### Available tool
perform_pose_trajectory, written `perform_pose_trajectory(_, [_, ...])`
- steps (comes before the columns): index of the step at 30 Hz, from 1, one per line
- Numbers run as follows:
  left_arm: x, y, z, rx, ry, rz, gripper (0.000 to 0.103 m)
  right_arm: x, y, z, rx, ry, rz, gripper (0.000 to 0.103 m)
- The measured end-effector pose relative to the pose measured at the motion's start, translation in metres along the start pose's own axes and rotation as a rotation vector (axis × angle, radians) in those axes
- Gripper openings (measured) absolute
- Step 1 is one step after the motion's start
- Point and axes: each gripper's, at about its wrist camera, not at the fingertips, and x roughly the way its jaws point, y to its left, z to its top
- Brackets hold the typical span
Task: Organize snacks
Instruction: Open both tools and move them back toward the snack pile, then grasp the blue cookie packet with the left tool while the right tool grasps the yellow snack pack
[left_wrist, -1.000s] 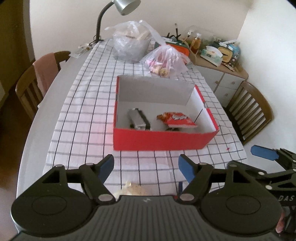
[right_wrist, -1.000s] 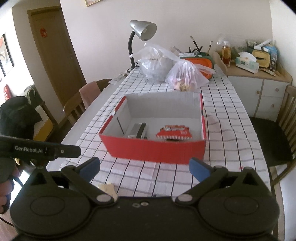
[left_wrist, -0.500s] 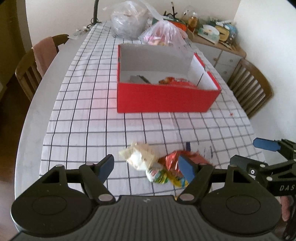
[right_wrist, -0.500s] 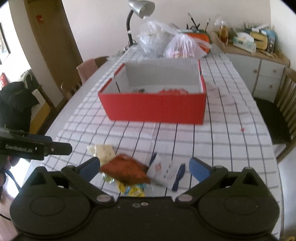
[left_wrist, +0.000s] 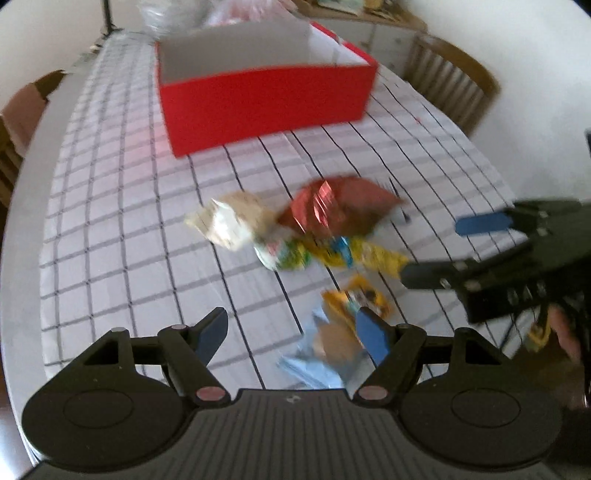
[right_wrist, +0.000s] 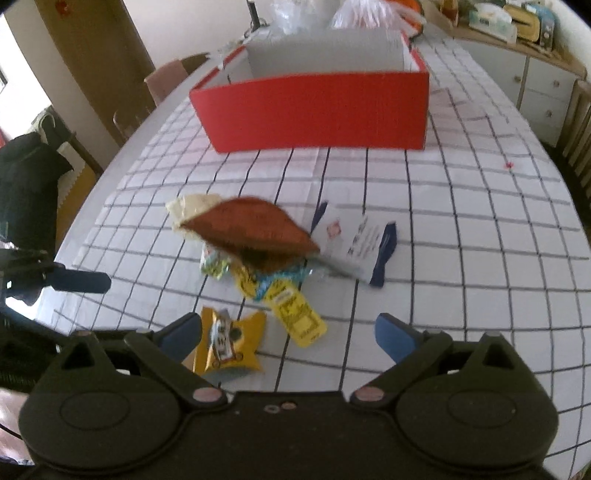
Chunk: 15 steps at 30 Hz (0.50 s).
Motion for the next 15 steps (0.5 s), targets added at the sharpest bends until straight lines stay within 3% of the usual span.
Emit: perform_pose_trajectory(15, [0.03, -0.025, -0.031, 0.149, 0.059, -0.054, 0.076, 0.037, 0.027, -0.008, -0.046, 0.1, 0.026, 0.088])
